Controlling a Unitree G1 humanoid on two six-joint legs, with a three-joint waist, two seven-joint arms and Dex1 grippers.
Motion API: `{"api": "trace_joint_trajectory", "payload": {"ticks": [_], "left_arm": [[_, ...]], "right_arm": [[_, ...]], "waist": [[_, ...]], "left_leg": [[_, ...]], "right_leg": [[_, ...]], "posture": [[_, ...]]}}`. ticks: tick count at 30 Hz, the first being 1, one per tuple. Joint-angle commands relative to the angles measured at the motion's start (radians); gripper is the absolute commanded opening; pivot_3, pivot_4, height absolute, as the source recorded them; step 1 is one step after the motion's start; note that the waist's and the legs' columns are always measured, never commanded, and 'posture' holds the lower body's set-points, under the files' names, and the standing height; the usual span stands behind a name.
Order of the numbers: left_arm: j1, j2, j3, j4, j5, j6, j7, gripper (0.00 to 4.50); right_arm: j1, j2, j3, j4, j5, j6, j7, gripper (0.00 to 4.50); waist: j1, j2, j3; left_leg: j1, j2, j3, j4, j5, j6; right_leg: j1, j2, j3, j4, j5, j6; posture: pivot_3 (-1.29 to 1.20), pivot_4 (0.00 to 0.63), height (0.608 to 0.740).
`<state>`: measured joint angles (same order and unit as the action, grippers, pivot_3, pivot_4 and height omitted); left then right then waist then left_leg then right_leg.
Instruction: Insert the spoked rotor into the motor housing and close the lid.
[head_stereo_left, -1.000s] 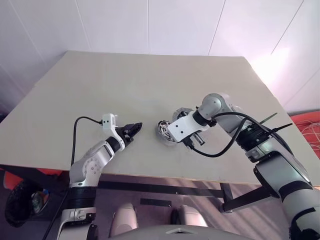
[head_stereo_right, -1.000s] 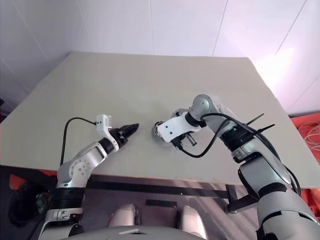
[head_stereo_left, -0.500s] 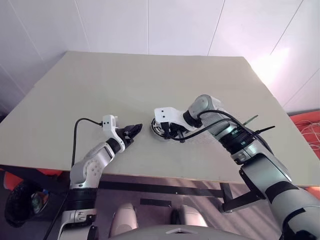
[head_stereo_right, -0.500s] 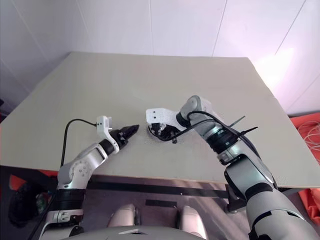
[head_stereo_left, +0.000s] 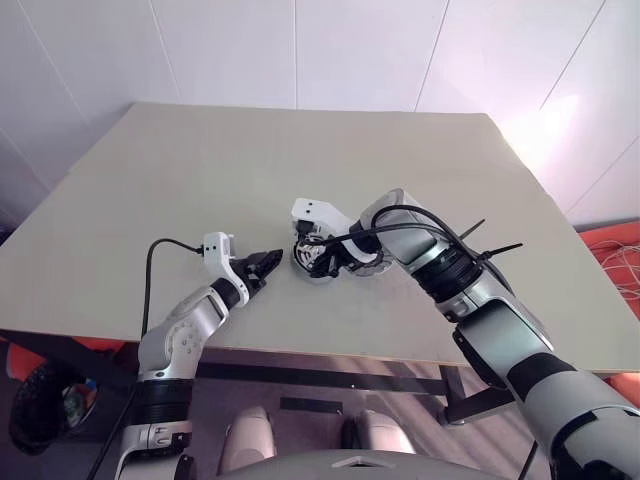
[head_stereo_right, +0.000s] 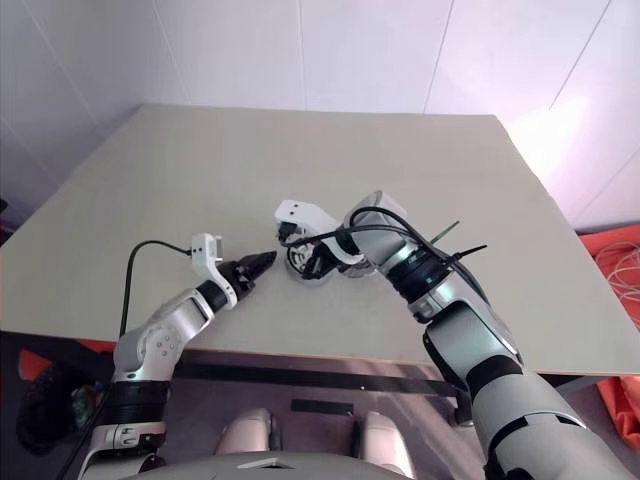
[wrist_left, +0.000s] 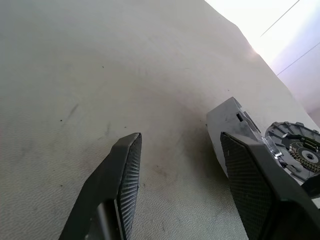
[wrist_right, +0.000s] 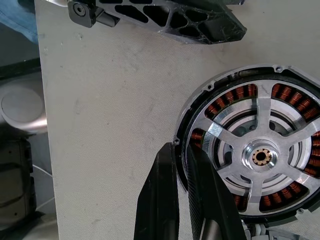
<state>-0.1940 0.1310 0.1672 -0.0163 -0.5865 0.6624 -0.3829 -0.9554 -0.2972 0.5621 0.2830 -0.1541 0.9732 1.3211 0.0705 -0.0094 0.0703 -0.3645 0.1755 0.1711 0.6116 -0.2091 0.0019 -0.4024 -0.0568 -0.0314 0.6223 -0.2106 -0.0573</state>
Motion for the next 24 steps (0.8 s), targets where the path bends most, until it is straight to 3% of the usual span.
{"api": "trace_joint_trajectory", "payload": {"ticks": [1,13,20,24], "left_arm": [[-0.011,0.003,0.012,-0.037,-0.009,-0.021,0.0,2.67],[-0.025,0.014,0.015,-0.019,-0.009,-0.024,-0.008,2.67],[-0.044,0.022,0.007,0.001,-0.003,-0.025,-0.019,2.67],[-0.067,0.037,0.006,0.019,0.0,-0.022,-0.03,2.67]], "right_arm": [[-0.03,0.011,0.0,-0.02,0.045,0.005,-0.011,0.34],[-0.074,0.026,-0.033,-0.055,0.129,0.048,-0.068,4.33],[-0.226,0.088,-0.211,-0.044,0.261,0.156,-0.153,4.48],[-0.22,0.031,-0.29,-0.035,0.278,0.032,-0.205,4.48]], "waist": [[0.0,0.0,0.0],[0.0,0.0,0.0],[0.002,0.001,0.001],[0.014,0.001,0.001]], "left_leg": [[0.0,0.0,0.0,0.0,0.0,0.0],[0.0,-0.001,0.0,-0.001,0.001,-0.001],[0.001,0.0,-0.001,-0.002,0.001,-0.002],[-0.001,-0.002,-0.001,-0.002,0.001,-0.002]], "right_leg": [[0.0,0.0,0.0,0.0,0.0,0.0],[0.0,0.0,0.0,0.0,0.0,0.0],[0.0,0.0,0.0,0.001,0.0,0.0],[0.0,0.0,0.0,-0.002,0.0,0.0]], "posture": [[0.0,0.0,0.74],[0.0,0.0,0.74],[0.0,0.0,0.74],[0.0,0.0,0.74]]}}
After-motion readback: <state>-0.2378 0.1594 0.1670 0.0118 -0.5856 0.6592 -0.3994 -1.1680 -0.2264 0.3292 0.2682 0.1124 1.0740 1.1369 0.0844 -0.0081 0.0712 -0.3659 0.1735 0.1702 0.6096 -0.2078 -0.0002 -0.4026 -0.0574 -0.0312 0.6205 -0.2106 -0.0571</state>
